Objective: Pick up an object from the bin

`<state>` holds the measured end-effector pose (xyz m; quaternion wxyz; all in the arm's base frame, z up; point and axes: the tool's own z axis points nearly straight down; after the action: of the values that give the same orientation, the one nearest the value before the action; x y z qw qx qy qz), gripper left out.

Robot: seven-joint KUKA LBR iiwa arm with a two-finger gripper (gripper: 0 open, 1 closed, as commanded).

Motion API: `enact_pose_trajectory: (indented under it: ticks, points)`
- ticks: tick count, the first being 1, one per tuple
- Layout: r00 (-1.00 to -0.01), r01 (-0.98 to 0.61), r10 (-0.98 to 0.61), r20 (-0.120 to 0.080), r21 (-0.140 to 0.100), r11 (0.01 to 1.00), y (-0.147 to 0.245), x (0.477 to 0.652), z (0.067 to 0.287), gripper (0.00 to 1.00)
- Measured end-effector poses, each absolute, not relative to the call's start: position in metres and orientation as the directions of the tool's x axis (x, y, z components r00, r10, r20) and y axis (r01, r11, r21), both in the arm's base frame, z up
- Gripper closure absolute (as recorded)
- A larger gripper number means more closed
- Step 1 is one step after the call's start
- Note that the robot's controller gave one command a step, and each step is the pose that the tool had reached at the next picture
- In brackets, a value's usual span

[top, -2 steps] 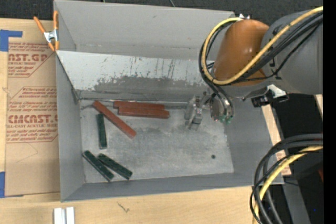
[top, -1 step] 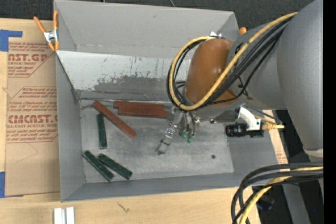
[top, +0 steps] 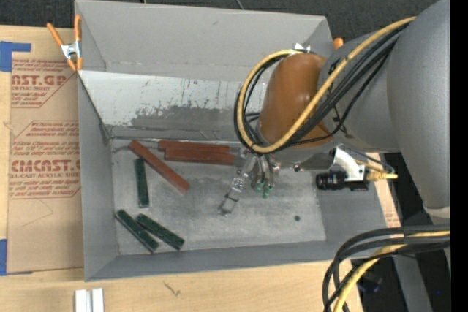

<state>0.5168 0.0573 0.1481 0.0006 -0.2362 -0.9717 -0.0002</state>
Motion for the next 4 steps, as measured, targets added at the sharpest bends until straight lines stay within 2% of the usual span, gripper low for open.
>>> enact_pose_trajectory:
  ticks: [1, 2, 3, 4]
  points:
    - [-0.879, 0.477, 0.477, -0.008, 0.006, 0.879, 0.032, 0.55, 0.103, 0.0]
    - [-0.801, 0.598, 0.598, 0.0, -0.001, 0.801, 0.067, 0.558, 0.088, 1.0]
    - [-0.801, 0.598, 0.598, -0.001, -0.001, 0.801, 0.067, 0.558, 0.088, 0.0]
    - [-0.801, 0.599, 0.599, -0.001, -0.001, 0.801, 0.067, 0.558, 0.088, 0.0]
